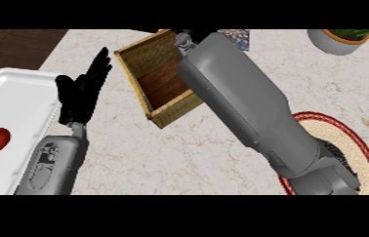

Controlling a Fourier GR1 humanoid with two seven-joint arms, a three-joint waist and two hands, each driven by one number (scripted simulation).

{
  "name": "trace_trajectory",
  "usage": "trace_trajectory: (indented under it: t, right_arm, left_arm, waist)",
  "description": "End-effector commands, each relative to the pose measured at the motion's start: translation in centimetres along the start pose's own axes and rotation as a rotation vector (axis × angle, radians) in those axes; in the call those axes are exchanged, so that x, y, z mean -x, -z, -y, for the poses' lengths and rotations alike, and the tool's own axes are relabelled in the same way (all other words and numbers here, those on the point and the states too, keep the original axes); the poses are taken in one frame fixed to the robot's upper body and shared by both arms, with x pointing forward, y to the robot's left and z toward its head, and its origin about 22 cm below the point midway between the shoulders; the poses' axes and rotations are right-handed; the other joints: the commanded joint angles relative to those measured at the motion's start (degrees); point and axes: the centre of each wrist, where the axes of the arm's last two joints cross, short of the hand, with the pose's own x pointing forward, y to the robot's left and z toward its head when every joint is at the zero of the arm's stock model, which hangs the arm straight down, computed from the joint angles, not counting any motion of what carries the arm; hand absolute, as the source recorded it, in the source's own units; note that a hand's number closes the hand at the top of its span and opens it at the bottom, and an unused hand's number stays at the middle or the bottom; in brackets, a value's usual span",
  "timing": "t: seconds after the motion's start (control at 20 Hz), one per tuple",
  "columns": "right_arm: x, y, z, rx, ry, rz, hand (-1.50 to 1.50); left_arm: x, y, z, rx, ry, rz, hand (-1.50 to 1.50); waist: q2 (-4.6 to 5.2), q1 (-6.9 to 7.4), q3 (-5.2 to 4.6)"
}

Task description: Pick the pear from the placemat and place it in the basket

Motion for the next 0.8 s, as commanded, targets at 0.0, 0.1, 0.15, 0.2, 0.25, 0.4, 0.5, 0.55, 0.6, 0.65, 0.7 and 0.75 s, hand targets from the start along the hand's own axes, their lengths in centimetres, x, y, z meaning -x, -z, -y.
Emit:
trace_trajectory:
  t: [0.0, 0.1, 0.15, 0.2, 0.25, 0.4, 0.5, 0.55, 0.6, 0.65, 0.7, 0.75]
  right_arm:
    - [-1.7, 1.0, -0.5, 0.061, -0.031, -0.206, 1.50]
    - [-2.8, 1.7, -0.4, 0.072, -0.048, -0.220, 1.50]
    - [-3.5, 1.7, -0.3, 0.076, -0.075, -0.222, 1.50]
    - [-4.2, 1.8, -0.2, 0.080, -0.089, -0.229, 1.50]
    - [-4.0, 2.0, -0.5, 0.089, -0.112, -0.236, 1.50]
    - [-3.8, 2.4, -1.0, 0.093, -0.135, -0.284, 1.50]
    - [-2.8, 2.9, -1.6, 0.094, -0.191, -0.316, 1.50]
    - [-3.0, 3.2, -1.6, 0.081, -0.222, -0.344, 1.50]
    - [-2.6, 3.1, -1.9, 0.097, -0.200, -0.349, 1.50]
    - [-2.3, 3.3, -1.9, 0.085, -0.170, -0.374, 1.50]
    - [-2.6, 3.5, -1.9, 0.090, -0.204, -0.392, 1.50]
    - [-2.2, 3.4, -2.2, 0.094, -0.200, -0.385, 1.50]
  left_arm:
    - [0.0, 0.1, -0.4, -0.017, -0.001, 0.000, 0.00]
    - [-0.4, 0.5, -0.3, -0.013, 0.012, 0.003, 0.00]
    - [-0.2, 0.4, -0.4, -0.010, 0.000, 0.007, 0.00]
    - [1.2, -0.2, -1.1, -0.020, 0.000, -0.024, 0.00]
    - [0.2, 0.3, -0.5, -0.009, 0.003, -0.011, 0.00]
    - [0.6, 0.2, 0.1, -0.018, 0.002, -0.009, 0.00]
    - [0.0, 0.5, -0.4, -0.026, 0.002, -0.002, 0.00]
    - [0.4, 0.1, -0.8, -0.028, 0.001, -0.010, 0.00]
    - [0.2, 0.1, -1.4, -0.026, 0.008, -0.015, 0.00]
    - [0.2, 0.5, -0.6, -0.027, 0.011, -0.006, 0.00]
    - [0.0, 0.0, -0.9, -0.021, -0.012, -0.001, 0.00]
    - [0.0, 0.5, -1.1, -0.026, 0.016, 0.011, 0.00]
  waist:
    - [0.11, -0.60, -0.01]
    - [0.51, -0.44, 0.01]
    - [0.20, -0.55, -0.04]
    - [0.10, -0.79, -0.05]
    - [0.30, -0.73, 0.02]
    - [0.56, -0.53, 0.03]
    - [0.82, -1.06, 0.09]
    - [0.51, -1.23, 0.14]
    - [0.41, -1.06, 0.19]
    - [0.90, -1.61, 0.20]
    - [0.28, -1.01, 0.18]
    - [0.88, -1.13, 0.15]
